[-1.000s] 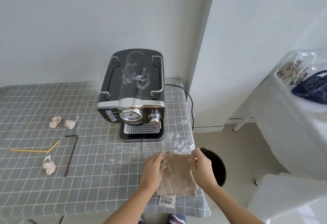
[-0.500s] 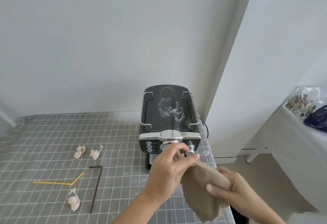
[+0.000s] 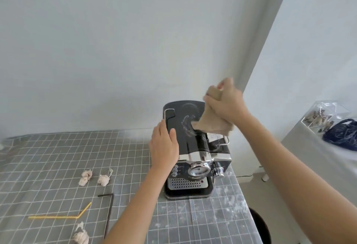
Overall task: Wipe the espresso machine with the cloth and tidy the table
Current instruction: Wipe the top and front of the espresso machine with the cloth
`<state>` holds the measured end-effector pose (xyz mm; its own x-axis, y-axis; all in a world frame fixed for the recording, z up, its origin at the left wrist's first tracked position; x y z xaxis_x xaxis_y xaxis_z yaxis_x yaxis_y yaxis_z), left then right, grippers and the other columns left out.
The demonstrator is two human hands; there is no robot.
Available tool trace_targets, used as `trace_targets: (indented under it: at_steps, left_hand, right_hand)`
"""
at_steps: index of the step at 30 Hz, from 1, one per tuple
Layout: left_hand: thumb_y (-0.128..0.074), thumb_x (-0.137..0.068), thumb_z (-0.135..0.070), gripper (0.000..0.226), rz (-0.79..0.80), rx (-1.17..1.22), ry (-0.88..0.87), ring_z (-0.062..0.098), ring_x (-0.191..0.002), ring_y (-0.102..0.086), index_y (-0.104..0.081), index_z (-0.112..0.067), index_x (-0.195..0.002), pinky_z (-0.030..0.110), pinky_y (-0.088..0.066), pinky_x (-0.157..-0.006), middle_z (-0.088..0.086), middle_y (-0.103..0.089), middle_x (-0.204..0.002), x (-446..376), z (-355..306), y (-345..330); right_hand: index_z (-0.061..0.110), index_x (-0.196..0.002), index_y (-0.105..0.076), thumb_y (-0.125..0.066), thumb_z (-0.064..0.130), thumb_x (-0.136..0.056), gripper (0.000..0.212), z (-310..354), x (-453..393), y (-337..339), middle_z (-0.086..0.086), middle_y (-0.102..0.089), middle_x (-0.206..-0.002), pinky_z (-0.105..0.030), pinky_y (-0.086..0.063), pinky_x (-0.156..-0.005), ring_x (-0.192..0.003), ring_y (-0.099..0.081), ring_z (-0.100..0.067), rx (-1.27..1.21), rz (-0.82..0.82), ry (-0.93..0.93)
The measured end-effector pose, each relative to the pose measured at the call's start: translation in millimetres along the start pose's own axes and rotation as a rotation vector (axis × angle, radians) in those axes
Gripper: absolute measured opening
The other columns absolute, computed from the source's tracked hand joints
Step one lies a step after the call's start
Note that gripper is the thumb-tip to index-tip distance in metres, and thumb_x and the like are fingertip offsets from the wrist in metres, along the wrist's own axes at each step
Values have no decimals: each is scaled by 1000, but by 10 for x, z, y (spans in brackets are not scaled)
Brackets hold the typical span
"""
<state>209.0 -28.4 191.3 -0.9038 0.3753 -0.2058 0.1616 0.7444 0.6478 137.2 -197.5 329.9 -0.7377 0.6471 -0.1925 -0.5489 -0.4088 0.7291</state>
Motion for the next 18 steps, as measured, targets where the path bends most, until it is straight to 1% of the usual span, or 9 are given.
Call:
trace_targets:
  at_steps: [1,3,4,5,7,11,13,15,18]
  left_hand:
    - [-28,-103,-28,50,0,39,12,22,-139,-34,-23,-13,-150,36,-29,-113,8,-37,-151,21,-15,-15]
    - [-27,-104,-24,48,-11,112,35,20,-138,-37,-22,-13,-151,29,-29,-110,6,-38,-151,66,-47,-22]
    - [-26,-104,-22,47,-23,142,47,19,-139,-36,-22,-14,-151,24,-28,-108,5,-37,-152,80,-56,-23]
    - [-26,-104,-21,47,-34,166,58,18,-139,-36,-23,-15,-151,19,-26,-105,3,-37,-152,90,-63,-23]
    - [-25,-104,-19,47,-56,196,70,15,-140,-35,-24,-16,-151,14,-22,-101,1,-36,-153,99,-74,-35]
    - [-25,-104,-16,46,-91,211,83,17,-137,-39,-27,-15,-150,14,-27,-101,3,-40,-151,95,-39,-66]
    - [-25,-104,-18,46,-101,204,88,24,-128,-51,-28,-16,-149,21,-38,-102,8,-48,-144,101,-13,-79]
    - [-24,-103,-20,47,-118,196,76,31,-113,-60,-27,-17,-149,37,-50,-97,11,-56,-135,99,0,-94]
    - [-26,-102,-19,47,-139,169,69,33,-104,-63,-29,-16,-149,43,-52,-90,13,-60,-129,92,0,-88]
  right_hand:
    - [11,-123,-43,-63,46,-90,52,2,-74,-205,-10,-58,-105,-30,-38,-70,-93,-52,-26,46,120,31]
    - [19,-142,-39,-46,60,-93,64,-108,-175,-628,-10,-55,-134,-38,-40,-96,-123,-49,-31,177,366,88]
    - [26,-147,-37,-35,63,-96,63,-170,-201,-803,-6,-45,-149,-47,-30,-111,-139,-35,-33,262,440,127]
    - [32,-148,-38,-25,62,-98,60,-206,-217,-929,-3,-33,-159,-54,-17,-118,-148,-21,-33,334,475,163]
    - [35,-144,-45,-21,51,-102,51,-215,-259,-1039,-1,-22,-164,-58,-8,-119,-151,-13,-31,406,471,224]
    - [23,-143,-48,-27,35,-106,45,-185,-182,-1072,-5,-29,-161,-42,-19,-118,-147,-24,-29,547,419,384]
    - [25,-142,-50,-28,36,-106,44,-230,-128,-1076,-2,-31,-160,-39,-22,-117,-149,-23,-25,537,397,429]
    - [31,-141,-51,-29,39,-105,43,-282,-63,-1066,3,-35,-159,-42,-29,-114,-150,-22,-22,505,405,449]
    - [34,-139,-53,-33,40,-105,40,-340,73,-1025,9,-37,-157,-40,-31,-113,-150,-21,-18,472,428,471]
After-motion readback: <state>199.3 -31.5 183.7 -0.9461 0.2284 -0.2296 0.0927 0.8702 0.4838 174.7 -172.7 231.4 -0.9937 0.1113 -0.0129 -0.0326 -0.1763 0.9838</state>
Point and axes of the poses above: each hand's wrist, its own x-axis away from the middle knuckle, its own y-axis out of the back of the hand, z = x × y, the point moved 3 cm from there along -x, towards the middle knuckle
